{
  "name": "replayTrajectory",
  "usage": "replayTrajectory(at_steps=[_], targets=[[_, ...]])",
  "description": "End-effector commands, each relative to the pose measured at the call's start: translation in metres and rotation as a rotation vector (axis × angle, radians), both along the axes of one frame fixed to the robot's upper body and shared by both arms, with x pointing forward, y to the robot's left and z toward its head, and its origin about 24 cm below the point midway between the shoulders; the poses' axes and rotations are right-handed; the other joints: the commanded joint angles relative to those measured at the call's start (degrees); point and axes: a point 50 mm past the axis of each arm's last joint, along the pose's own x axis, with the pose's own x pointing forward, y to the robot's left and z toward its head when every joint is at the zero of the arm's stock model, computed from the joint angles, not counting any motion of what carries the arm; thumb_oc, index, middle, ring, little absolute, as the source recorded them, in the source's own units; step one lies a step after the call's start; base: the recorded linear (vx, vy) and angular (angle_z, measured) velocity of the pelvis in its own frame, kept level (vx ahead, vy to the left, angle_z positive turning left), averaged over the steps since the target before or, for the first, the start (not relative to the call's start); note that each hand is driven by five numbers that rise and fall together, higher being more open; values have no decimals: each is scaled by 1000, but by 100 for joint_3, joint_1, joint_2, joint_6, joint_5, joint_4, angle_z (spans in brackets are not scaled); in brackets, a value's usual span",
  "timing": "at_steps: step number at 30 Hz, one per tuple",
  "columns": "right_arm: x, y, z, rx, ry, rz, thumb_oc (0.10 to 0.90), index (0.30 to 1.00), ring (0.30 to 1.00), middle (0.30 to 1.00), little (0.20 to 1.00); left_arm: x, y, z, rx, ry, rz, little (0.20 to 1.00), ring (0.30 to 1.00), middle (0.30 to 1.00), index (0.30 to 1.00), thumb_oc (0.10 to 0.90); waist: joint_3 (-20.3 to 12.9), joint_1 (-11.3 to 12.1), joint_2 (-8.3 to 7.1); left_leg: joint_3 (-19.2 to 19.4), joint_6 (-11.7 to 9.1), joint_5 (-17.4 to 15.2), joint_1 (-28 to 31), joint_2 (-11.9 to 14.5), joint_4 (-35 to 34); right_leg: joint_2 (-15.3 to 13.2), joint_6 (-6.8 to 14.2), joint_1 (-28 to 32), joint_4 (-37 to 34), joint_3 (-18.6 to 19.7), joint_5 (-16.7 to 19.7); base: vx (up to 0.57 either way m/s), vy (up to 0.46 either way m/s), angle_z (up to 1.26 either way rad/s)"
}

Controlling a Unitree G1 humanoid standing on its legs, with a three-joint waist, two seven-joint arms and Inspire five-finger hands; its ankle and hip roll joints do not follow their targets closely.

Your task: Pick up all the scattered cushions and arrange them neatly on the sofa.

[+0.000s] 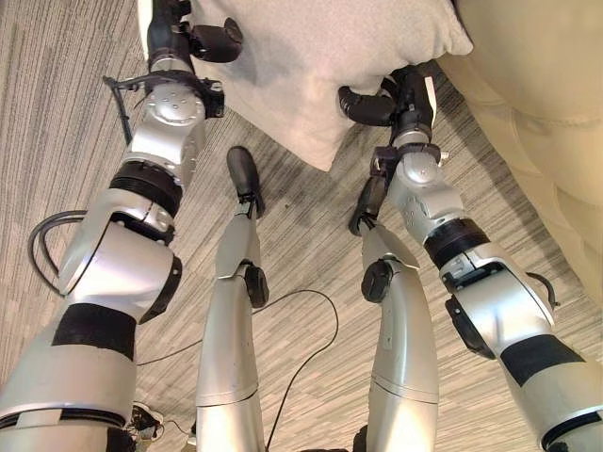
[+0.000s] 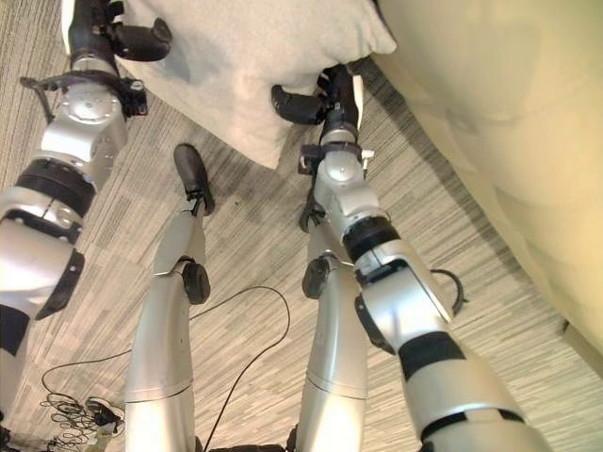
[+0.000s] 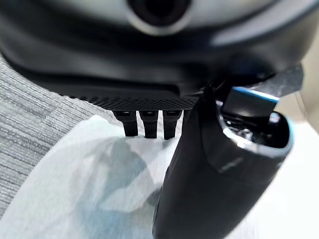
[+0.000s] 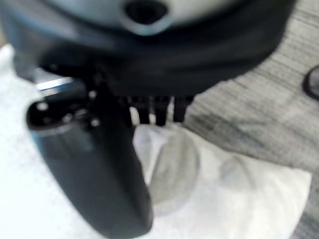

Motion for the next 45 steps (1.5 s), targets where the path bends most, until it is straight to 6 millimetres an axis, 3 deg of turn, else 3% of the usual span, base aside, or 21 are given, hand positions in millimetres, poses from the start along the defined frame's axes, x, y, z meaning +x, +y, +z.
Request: replayTrajectory(at_steps=[1, 2, 3, 4, 6, 10, 14, 16, 18, 19, 24, 29, 31, 32, 37, 38, 41, 42, 45], targets=[[-10, 64, 14, -28, -73, 213, 400, 300, 300, 300, 300, 2, -13, -7, -33, 4, -68, 561, 561, 561, 561, 574, -673, -161, 277, -340, -217, -1052, -468, -160, 927, -49, 457, 151, -134, 705, -380, 0, 0, 0], [-11, 69, 17, -34, -73, 232, 400, 300, 300, 300, 300, 4, -19, -13, -8, 28, -90, 509, 509, 509, 509, 540, -681, -150, 283, -359, -216, -1046, -491, -164, 939, -57, 460, 121, -123, 704, -383, 0, 0, 0], [-10, 70, 15, -64, -63, 238, 400, 300, 300, 300, 300, 4, -28, -17, 24, 43, -125, 300, 300, 300, 300, 400, -704, -149, 281, -361, -216, -1044, -515, -166, 941, -52, 456, 102, -127, 700, -384, 35, 29, 2], [-12, 80, 13, -198, -67, 231, 400, 300, 300, 300, 300, 5, -38, -25, 110, 68, -175, 300, 300, 300, 300, 400, -731, -161, 260, -324, -217, -1050, -505, -154, 936, -53, 452, 102, -166, 703, -371, 20, 31, 2], [-13, 84, 12, -215, -65, 234, 400, 300, 300, 300, 300, 4, -41, -27, 106, 67, -194, 300, 300, 300, 300, 400, -736, -168, 253, -312, -218, -1050, -496, -158, 939, -43, 449, 108, -169, 699, -368, 11, 20, 0], [-19, 99, 13, -167, -81, 265, 400, 300, 300, 300, 300, 6, -38, -33, 90, 94, -167, 300, 300, 300, 300, 400, -808, -220, 196, -354, -212, -1060, -439, -195, 872, 1, 445, 214, -275, 652, -352, 0, 0, 0], [-24, 100, 17, -148, -123, 266, 400, 300, 300, 300, 300, 6, -29, -34, 99, 96, -123, 300, 300, 300, 300, 400, -801, -254, 160, -361, -229, -1045, -392, -193, 819, 10, 452, 281, -350, 609, -342, 0, 0, 0], [-30, 88, 32, -106, -225, 223, 400, 300, 300, 300, 300, 5, -15, -39, -26, 75, -100, 300, 300, 300, 300, 400, -767, -291, 112, -383, -238, -1040, -248, -199, 694, 72, 466, 415, -439, 577, -319, 0, 0, 0], [-33, 82, 39, -93, -266, 200, 400, 300, 300, 300, 300, 3, -16, -40, -95, 45, -133, 300, 300, 300, 300, 400, -757, -284, 116, -393, -248, -1033, -178, -194, 655, 87, 463, 486, -464, 558, -319, 0, 0, 0], [-36, 67, 49, -50, -329, 155, 400, 300, 300, 300, 300, -3, -21, -38, -189, -26, -199, 300, 300, 300, 300, 400, -745, -268, 122, -396, -274, -1012, -81, -191, 590, 111, 464, 580, -508, 514, -316, 0, 0, 0], [-52, 58, 51, -19, -439, 143, 400, 300, 300, 300, 300, -21, -26, -39, -328, -162, -300, 300, 300, 300, 300, 400, -705, -241, 103, -408, -345, -975, 438, -140, 323, 189, 478, 1079, -641, 377, -281, -25, 15, 1], [-71, 53, 33, -5, -495, 179, 400, 300, 300, 300, 300, -38, -33, -52, -382, -222, -388, 300, 300, 300, 300, 400, -642, -280, 74, -438, -403, -933, 1185, -93, 5, 221, 486, 1751, -817, 237, -204, -35, 35, -2], [-89, 44, -1, -29, -488, 238, 400, 300, 300, 300, 300, -62, -36, -73, -372, -265, -462, 300, 300, 300, 300, 400, -737, -278, 74, -411, -480, -894, 2140, -95, -460, 259, 488, 2624, -1259, 74, -99, -16, 38, -5], [-89, 44, -2, -29, -486, 238, 400, 300, 300, 300, 300, -62, -36, -74, -372, -264, -462, 300, 300, 300, 300, 400, -731, -279, 75, -412, -480, -890, 2160, -95, -470, 260, 488, 2644, -1269, 71, -96, 9, 25, -11], [-106, 38, -52, -65, -380, 325, 400, 300, 300, 300, 300, -76, -43, -123, -362, -173, -478, 300, 300, 300, 300, 400, -1036, -281, 98, -424, -518, -859, 3515, -100, -992, 278, 490, 4015, -1878, -135, -3, 30, 8, -12], [-113, 33, -64, -64, -358, 324, 400, 300, 300, 300, 300, -82, -40, -140, -353, -140, -463, 300, 300, 300, 300, 400, -1167, -288, 128, -422, -503, -885, 4033, -96, -1116, 264, 494, 4553, -2057, -198, 5, 107, 31, -4], [-120, 26, -76, -59, -331, 310, 400, 300, 300, 300, 300, -89, -37, -161, -379, -92, -447, 300, 300, 300, 300, 400, -1235, -282, 154, -387, -495, -904, 4594, -97, -1252, 267, 506, 5146, -2253, -277, 16, 77, 26, -10], [-125, 15, -87, -55, -306, 286, 400, 300, 300, 300, 300, -97, -33, -178, -422, -57, -435, 300, 300, 300, 300, 400, -1346, -295, 188, -332, -443, -748, 4950, -94, -1358, 266, 488, 5590, -2491, -373, 171, -3, 18, -11], [-131, 4, -99, -45, -272, 260, 400, 300, 300, 300, 300, -106, -29, -196, -433, -8, -422, 300, 300, 300, 300, 400, -1491, -314, 229, -302, -416, -786, 5401, -97, -1487, 256, 517, 6046, -2684, -380, 193, 98, 37, -5]])
